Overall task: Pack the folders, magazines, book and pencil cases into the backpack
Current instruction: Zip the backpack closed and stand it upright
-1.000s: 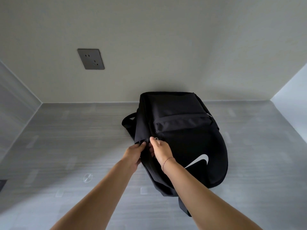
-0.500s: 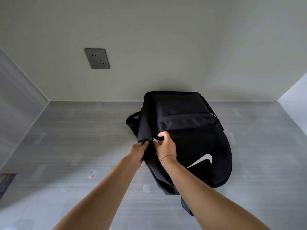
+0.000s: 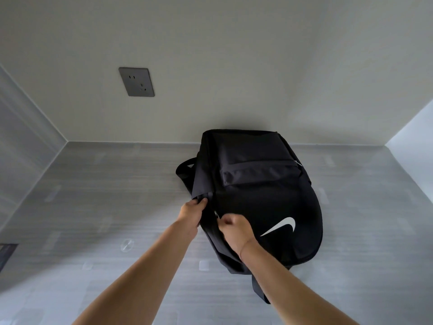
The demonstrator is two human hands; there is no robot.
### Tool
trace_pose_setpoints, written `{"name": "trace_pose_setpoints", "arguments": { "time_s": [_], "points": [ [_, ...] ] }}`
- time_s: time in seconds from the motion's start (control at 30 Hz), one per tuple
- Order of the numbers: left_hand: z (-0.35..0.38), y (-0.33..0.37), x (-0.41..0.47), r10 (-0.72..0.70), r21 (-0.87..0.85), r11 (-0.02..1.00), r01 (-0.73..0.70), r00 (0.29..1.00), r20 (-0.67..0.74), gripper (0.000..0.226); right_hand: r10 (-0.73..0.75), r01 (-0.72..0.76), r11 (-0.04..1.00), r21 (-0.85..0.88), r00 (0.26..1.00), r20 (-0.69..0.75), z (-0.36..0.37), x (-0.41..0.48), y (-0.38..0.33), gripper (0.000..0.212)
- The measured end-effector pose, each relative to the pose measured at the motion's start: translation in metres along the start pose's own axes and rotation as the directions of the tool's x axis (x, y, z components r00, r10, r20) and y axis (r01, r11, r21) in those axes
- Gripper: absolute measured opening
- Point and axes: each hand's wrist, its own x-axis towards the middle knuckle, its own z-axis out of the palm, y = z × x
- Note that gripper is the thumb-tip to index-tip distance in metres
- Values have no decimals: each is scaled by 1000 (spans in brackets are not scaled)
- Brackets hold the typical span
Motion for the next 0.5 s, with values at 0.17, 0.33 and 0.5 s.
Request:
{"name": "trace_pose_setpoints", "arguments": {
  "time_s": [0.17, 0.33, 0.5],
  "points": [
    [3, 0, -15, 58, 112, 992, -52, 997, -49, 22, -34, 25, 994, -108, 996, -84, -12, -52, 29, 43],
    [17, -7, -74, 76, 445, 889, -109, 993, 92, 42, -148, 120, 982, -144, 969, -199, -14, -67, 34, 43],
    [14, -10, -88, 153, 536, 831, -150, 988, 39, 27, -191, 137, 956, -258, 962, -196, -15, -72, 39, 42]
  ]
}}
